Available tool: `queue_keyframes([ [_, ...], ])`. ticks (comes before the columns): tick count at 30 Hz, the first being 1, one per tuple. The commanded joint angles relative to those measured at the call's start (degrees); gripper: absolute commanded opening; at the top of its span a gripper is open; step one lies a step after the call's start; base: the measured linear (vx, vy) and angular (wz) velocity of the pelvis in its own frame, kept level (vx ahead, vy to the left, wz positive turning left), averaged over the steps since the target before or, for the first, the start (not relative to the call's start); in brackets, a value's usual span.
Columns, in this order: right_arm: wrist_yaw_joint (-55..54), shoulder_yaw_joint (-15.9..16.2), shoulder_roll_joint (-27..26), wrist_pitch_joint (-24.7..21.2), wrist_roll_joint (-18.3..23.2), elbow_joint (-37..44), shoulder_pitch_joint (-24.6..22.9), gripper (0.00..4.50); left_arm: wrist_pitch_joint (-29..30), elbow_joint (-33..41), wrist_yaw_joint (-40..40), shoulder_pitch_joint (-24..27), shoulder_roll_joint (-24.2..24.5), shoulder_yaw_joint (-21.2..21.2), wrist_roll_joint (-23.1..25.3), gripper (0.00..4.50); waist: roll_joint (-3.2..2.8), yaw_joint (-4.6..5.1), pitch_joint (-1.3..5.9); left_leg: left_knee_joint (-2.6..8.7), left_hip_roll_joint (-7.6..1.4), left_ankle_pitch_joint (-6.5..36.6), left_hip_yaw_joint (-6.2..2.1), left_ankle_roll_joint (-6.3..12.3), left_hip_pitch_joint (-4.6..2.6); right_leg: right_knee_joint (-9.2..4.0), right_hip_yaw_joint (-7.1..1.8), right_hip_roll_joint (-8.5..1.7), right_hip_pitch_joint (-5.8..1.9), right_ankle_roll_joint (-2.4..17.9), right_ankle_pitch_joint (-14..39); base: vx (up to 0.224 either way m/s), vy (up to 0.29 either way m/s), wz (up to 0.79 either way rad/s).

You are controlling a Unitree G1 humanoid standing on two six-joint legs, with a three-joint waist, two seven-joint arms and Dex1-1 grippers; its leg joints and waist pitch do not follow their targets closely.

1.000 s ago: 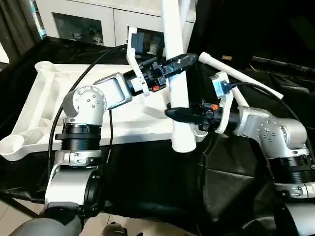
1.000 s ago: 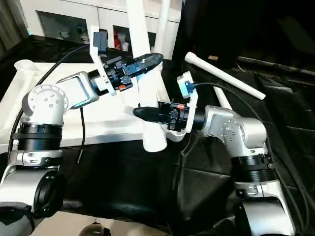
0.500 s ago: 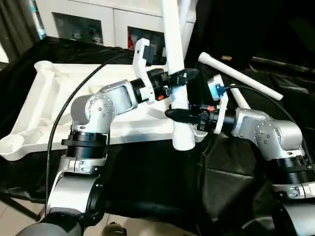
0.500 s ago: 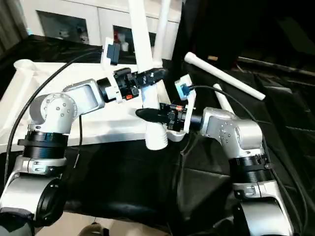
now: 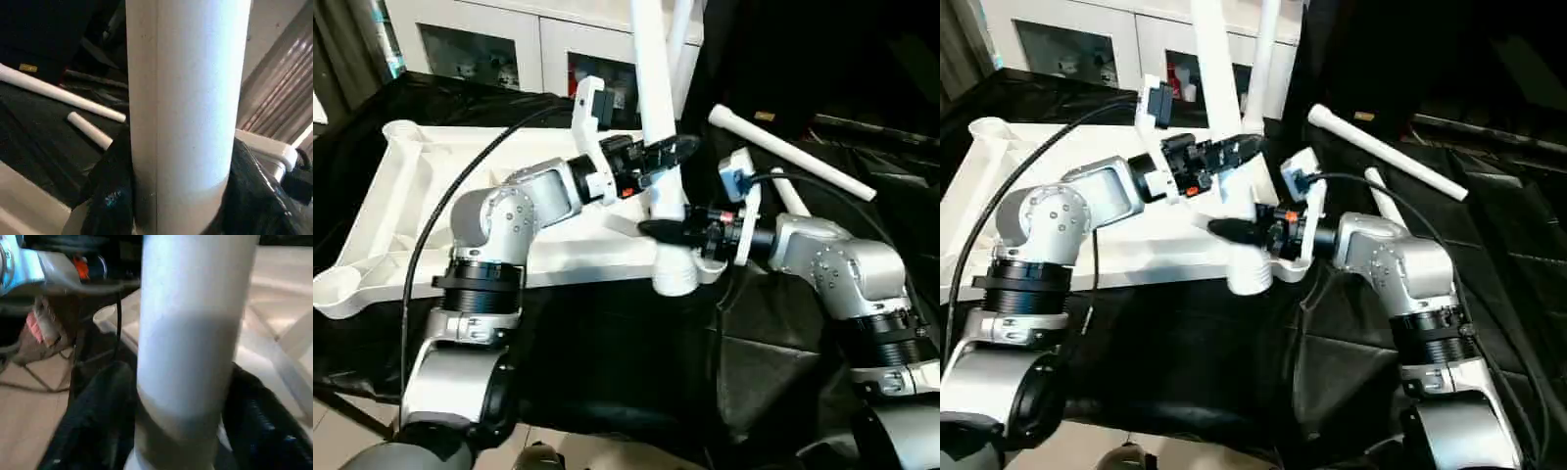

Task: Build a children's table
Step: Pick table leg

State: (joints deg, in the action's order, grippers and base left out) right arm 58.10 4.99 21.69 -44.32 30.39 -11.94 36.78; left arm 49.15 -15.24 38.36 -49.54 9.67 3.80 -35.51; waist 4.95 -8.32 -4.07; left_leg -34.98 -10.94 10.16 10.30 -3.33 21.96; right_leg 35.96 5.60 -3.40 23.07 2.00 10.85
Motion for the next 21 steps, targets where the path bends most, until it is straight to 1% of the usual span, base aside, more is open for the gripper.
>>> queue_keyframes([
  [1,1.3,0.1,1.4,-1.1,-0.1,0.2,0.6,3.06,-0.1,1.4,1.7,-1.0,0.1,-1.7,0.6,1.85,0.06,-0.03,4.65,3.69,-2.75,3.5,-0.99,-0.31,-1.02,-4.24,-3.72,-5.75,-3.68,6.6,9.9,0.000,0.000,0.00],
  [3,1.5,0.1,1.6,-1.6,0.1,0.0,0.7,3.08,-0.1,1.2,2.1,-1.2,0.2,-1.8,0.6,1.85,0.11,-0.02,4.67,3.62,-2.70,3.5,-0.95,-0.37,-0.93,-4.19,-3.70,-5.77,-3.74,6.9,9.4,0.000,0.000,0.00],
  [4,1.7,0.3,1.8,-2.2,0.3,-0.2,0.7,3.08,-0.4,1.0,2.7,-1.4,0.4,-2.1,0.8,1.85,0.01,-0.02,4.71,3.61,-2.68,3.4,-0.96,-0.34,-0.95,-4.21,-3.69,-5.77,-3.76,7.1,9.2,0.000,0.000,0.00],
  [8,2.5,0.9,2.3,-3.3,0.6,0.1,0.4,3.08,-0.8,0.7,4.0,-1.6,0.9,-2.7,1.1,1.85,0.04,-0.01,4.74,3.58,-2.72,3.3,-0.97,-0.24,-0.98,-4.09,-3.68,-5.72,-3.75,7.5,8.7,0.000,0.000,0.00],
  [9,2.8,1.3,2.4,-3.7,0.8,0.2,0.3,3.08,-0.7,0.8,4.5,-1.6,1.0,-2.9,0.7,1.85,-0.12,-0.04,4.74,3.57,-2.71,3.3,-0.97,-0.24,-0.99,-4.08,-3.68,-5.76,-3.73,7.6,8.6,0.000,0.000,0.00],
  [11,3.3,1.6,2.4,-4.4,0.9,0.3,0.1,3.08,-0.5,1.2,5.2,-1.4,1.2,-3.4,0.6,1.85,-0.06,-0.02,4.76,3.59,-2.76,3.4,-0.98,-0.30,-1.02,-4.05,-3.67,-5.76,-3.74,7.9,8.4,0.000,0.000,0.00],
  [17,3.7,2.7,2.4,-4.4,0.0,0.4,-0.2,3.08,-0.6,2.1,6.5,-1.2,1.3,-4.5,0.8,1.85,-0.05,-0.12,4.77,3.58,-2.78,3.7,-0.98,-0.60,-1.03,-4.07,-3.69,-5.84,-3.76,7.9,8.8,0.000,0.000,0.00],
  [18,3.7,2.7,2.4,-4.4,0.0,0.3,-0.2,3.08,-0.7,2.0,6.5,-1.2,1.3,-4.6,0.8,1.85,-0.04,-0.10,4.75,3.59,-2.79,3.6,-1.00,-0.63,-1.01,-4.04,-3.69,-5.81,-3.75,7.9,8.7,0.000,0.000,0.00],
  [19,3.6,2.7,2.3,-4.3,0.0,0.2,0.0,3.08,-0.7,2.1,6.7,-1.1,1.3,-4.7,0.9,1.85,-0.20,-0.12,4.74,3.60,-2.76,3.6,-0.99,-0.62,-1.01,-4.06,-3.69,-5.80,-3.74,7.9,8.7,0.000,0.000,0.00],
  [20,3.4,2.6,2.1,-4.3,0.0,0.0,0.1,3.08,-0.6,2.1,6.9,-1.1,1.4,-4.7,0.9,1.85,-0.13,-0.09,4.78,3.58,-2.77,3.5,-0.99,-0.67,-1.00,-4.03,-3.69,-5.80,-3.78,7.9,8.5,0.000,0.000,0.00],
  [21,3.4,2.6,2.0,-4.3,0.0,-0.1,0.2,2.90,-0.6,2.1,6.9,-1.1,1.4,-4.8,0.9,1.84,-0.09,-0.08,4.74,3.61,-2.76,3.7,-0.99,-0.69,-1.00,-4.08,-3.67,-5.80,-3.77,7.9,8.6,0.000,0.000,0.00],
])
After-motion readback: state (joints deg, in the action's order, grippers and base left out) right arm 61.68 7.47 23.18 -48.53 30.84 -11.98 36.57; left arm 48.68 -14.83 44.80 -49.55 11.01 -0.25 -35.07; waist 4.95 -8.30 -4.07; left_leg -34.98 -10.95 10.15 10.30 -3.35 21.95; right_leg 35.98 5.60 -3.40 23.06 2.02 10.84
